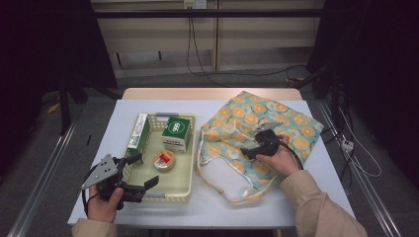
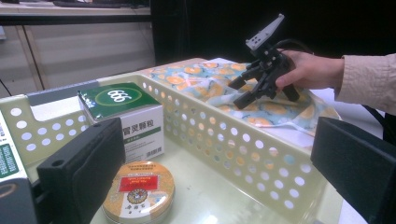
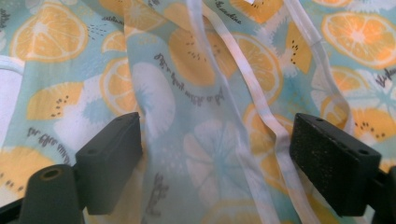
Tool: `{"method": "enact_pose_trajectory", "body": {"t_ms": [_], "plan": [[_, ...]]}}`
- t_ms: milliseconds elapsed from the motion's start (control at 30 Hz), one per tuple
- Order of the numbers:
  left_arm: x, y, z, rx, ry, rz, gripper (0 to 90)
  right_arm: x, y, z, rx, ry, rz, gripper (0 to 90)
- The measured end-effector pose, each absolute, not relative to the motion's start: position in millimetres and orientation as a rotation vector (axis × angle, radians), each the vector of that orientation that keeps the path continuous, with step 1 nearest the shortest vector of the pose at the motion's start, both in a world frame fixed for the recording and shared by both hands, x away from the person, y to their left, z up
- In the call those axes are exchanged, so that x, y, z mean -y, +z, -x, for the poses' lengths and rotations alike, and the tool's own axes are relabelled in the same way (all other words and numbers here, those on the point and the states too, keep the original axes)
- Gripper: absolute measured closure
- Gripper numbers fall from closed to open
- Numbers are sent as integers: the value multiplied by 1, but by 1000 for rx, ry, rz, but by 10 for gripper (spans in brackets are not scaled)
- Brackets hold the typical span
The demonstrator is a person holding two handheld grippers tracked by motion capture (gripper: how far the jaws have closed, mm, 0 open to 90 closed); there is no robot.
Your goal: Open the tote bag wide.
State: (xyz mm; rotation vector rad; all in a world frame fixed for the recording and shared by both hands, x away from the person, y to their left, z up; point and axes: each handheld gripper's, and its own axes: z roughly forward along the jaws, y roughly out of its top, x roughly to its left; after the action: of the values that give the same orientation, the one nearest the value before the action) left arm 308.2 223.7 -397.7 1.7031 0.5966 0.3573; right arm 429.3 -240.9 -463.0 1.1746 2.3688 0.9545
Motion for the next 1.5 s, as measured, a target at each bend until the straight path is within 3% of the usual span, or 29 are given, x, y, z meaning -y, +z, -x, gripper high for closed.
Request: {"method": "enact_pose_trajectory", "body": {"t_ms": [233,533,633,900,1067,1500], "plan": [[-224,-397,-308,-592,358,-1697,29,249,-464,-441,-2314,926,-1253,186],[-222,-392,-310,-585,353,-1686,29,257,-460,-446,-2297,921,-1269,463],[-220,-391,-311,-580,354,-1683,29,258,-459,-447,-2284,919,-1266,616],[-219,-389,-312,-584,340,-1685,29,263,-458,-450,-2278,916,-1310,832],[-219,-383,-315,-579,333,-1678,29,263,-454,-450,-2296,912,-1326,890],[-216,-365,-324,-597,289,-1680,29,264,-400,-444,-2227,1066,-1346,897]]}}
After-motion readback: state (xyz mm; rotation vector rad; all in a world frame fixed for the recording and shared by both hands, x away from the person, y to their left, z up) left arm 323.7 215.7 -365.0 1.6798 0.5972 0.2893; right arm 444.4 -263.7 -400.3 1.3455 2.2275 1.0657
